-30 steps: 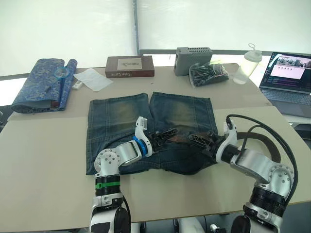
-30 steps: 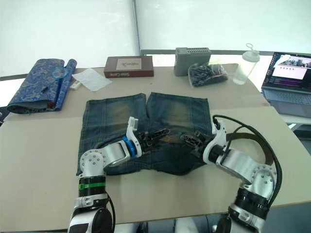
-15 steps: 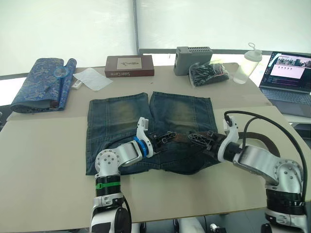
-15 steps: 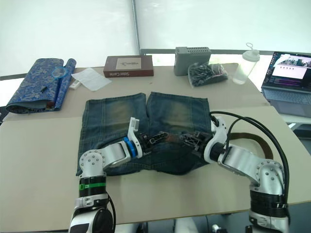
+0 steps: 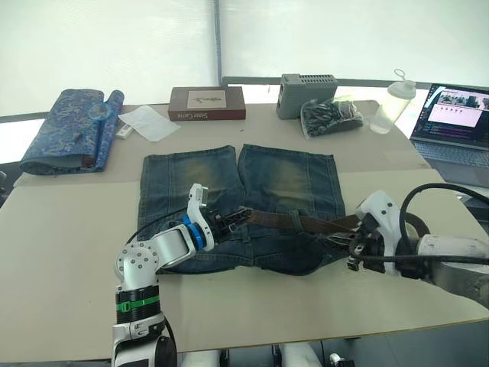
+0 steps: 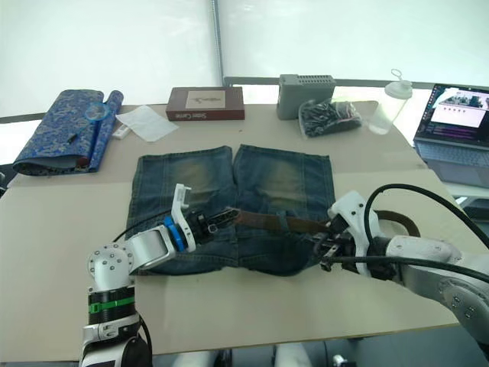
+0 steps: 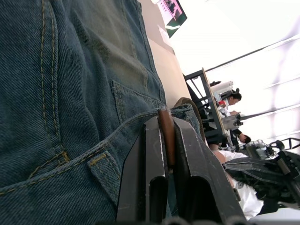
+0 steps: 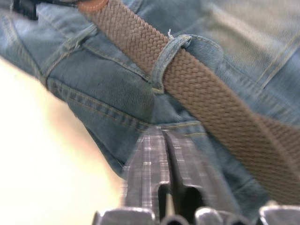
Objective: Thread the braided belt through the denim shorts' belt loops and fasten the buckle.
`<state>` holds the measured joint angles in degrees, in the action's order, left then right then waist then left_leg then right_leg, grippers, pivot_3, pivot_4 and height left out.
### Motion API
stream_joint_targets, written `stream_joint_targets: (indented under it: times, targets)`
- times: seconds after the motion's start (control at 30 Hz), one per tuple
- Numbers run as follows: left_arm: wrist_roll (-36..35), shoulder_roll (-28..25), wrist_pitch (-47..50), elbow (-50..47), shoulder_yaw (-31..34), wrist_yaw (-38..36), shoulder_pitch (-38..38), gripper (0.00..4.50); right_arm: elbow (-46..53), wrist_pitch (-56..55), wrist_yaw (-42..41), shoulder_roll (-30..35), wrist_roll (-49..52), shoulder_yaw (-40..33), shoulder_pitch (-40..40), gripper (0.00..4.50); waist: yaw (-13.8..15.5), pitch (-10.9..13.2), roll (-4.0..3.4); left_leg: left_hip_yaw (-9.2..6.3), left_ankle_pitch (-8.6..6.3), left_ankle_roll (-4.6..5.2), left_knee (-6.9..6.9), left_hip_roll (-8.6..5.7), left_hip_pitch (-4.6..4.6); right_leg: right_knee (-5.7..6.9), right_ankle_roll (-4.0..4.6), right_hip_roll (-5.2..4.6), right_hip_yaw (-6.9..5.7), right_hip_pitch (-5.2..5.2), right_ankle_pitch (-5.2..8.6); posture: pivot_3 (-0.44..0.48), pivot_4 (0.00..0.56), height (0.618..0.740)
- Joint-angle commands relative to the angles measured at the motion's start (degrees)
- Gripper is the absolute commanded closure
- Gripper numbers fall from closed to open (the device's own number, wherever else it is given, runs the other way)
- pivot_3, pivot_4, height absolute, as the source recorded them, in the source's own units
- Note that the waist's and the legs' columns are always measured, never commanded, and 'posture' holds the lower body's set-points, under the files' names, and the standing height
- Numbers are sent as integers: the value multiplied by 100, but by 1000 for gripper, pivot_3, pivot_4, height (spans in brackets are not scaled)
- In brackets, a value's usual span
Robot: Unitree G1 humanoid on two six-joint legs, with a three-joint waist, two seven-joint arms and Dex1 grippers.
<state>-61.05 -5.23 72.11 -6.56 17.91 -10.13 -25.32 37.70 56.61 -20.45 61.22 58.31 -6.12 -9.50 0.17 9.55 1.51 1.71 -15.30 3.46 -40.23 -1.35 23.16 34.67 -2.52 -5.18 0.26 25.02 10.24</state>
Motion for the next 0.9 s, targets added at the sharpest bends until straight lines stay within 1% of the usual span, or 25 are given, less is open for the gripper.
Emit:
stream_joint_targets:
  times: [0.03,0.13,0.2,0.3,0.4,0.47,0.57,0.83,0.9]
  targets:
    - [-160,53,-131,-164,-70,-35,-91,4500,-102,-373,-99,-236,-1173,951,-385,4455,19,0,10,0,1,-2,-1,4,1,-1,4,1,-2,1,1,0,150,740]
    - [-235,95,-162,-189,12,143,-90,4500,-414,-352,-83,-437,-1976,1649,-690,4455,51,0,11,0,3,-5,1,1,6,1,11,-3,-2,7,-5,0,150,740]
    - [-285,104,-178,-227,70,261,-69,4500,-563,-215,-91,-491,-2320,1926,-820,4455,63,0,11,0,4,-6,2,-3,14,2,11,-10,-1,16,-7,0,150,740]
    - [-496,117,-171,-275,206,478,-42,4500,-800,-133,-92,-555,-2791,2156,-906,4455,77,0,10,-1,3,-5,4,-4,16,0,12,-16,-3,16,-8,0,150,740]
    - [-801,70,-117,-366,355,720,6,4500,-1120,-7,43,-858,-2997,2036,-957,4455,76,0,11,-2,2,-4,4,-3,16,-5,13,-22,-6,16,-9,0,150,740]
    - [-1007,-53,-74,-476,459,861,107,4500,-1285,153,7,-1075,-2937,1837,-971,4455,63,0,11,-2,2,-5,5,-2,13,-5,15,-23,-5,14,-10,0,150,740]
    - [-1293,-240,-96,-569,583,1081,243,4500,-1412,338,-114,-1211,-2910,1679,-975,4455,56,0,11,-2,4,-7,4,1,6,-5,24,-22,-5,10,-16,0,150,740]
    - [-2402,-1058,-259,-662,938,1552,694,4500,-1531,673,-268,-1453,-2911,1375,-1022,4455,64,-1,13,-2,8,-8,4,-1,-1,-3,25,-23,-8,5,-19,0,150,740]
    - [-2665,-1369,-307,-650,1089,1576,923,4500,-1545,754,-278,-1510,-2918,1314,-1032,4455,62,-1,13,-2,8,-8,3,-1,-1,-2,25,-24,-8,5,-19,0,150,740]
